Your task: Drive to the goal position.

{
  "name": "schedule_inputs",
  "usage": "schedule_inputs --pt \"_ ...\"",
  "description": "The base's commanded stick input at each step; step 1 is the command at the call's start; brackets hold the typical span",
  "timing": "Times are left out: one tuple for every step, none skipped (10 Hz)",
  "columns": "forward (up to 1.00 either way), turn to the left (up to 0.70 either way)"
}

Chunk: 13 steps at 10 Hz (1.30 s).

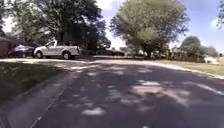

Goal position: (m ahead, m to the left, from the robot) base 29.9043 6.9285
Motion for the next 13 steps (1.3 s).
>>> schedule_inputs --pt "1.0 0.0" --pt "1.0 0.0" --pt "1.0 0.0" --pt "1.0 0.0" --pt "1.0 0.0" --pt "1.0 0.0" --pt "1.0 0.03" --pt "1.0 0.07" --pt "1.0 0.11" --pt "1.0 0.14" --pt "1.0 0.2" --pt "1.0 0.01" --pt "1.0 0.0"
